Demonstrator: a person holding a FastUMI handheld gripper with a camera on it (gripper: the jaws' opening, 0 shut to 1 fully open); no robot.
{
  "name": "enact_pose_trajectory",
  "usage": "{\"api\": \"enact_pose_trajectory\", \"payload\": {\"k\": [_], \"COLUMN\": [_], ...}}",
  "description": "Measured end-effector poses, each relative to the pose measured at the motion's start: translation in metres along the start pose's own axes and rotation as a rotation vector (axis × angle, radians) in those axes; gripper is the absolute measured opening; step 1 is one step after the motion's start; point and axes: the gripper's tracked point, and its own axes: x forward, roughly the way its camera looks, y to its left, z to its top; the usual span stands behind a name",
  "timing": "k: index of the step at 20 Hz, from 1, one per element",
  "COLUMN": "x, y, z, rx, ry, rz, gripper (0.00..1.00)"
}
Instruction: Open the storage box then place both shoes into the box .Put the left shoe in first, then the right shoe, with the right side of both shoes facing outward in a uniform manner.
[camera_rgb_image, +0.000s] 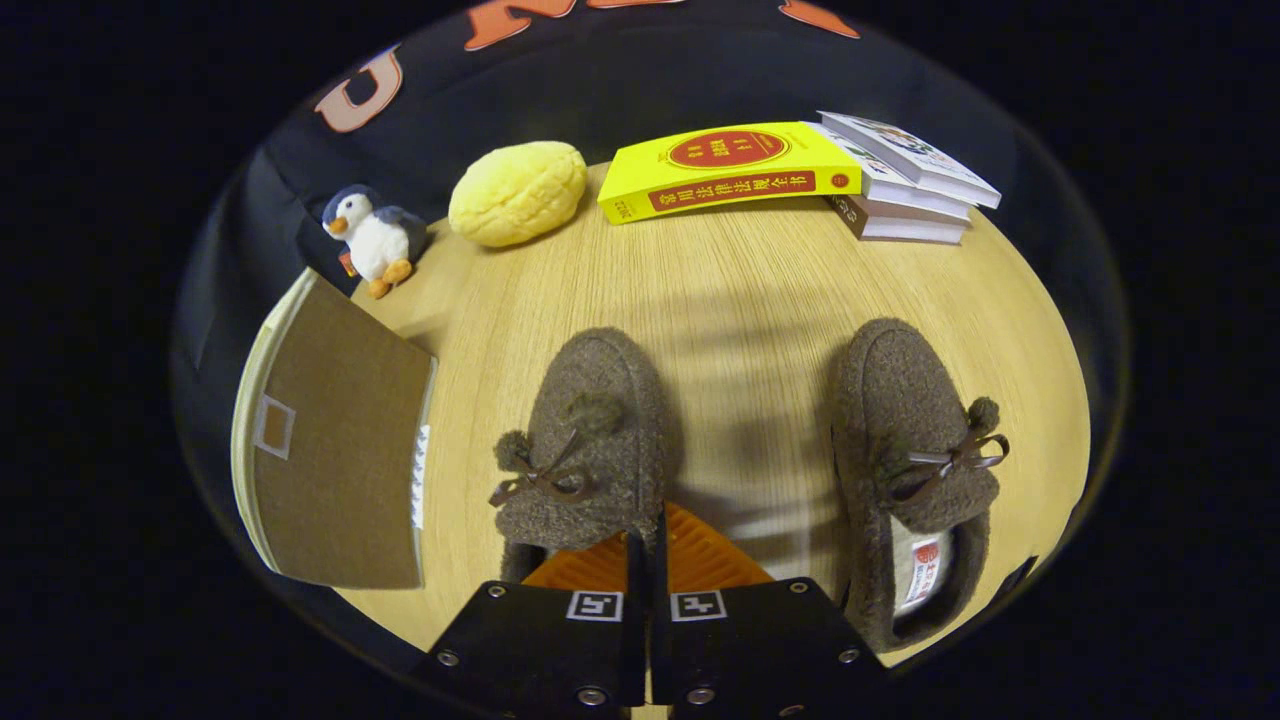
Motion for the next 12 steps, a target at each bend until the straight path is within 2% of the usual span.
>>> {"api": "enact_pose_trajectory", "payload": {"k": [4, 12], "x": [-0.035, -0.118], "y": [0.032, 0.148], "z": [0.021, 0.079], "rx": [-0.032, -0.066], "ry": [-0.05, -0.138], "rz": [0.029, 0.159], "gripper": [0.03, 0.03]}}
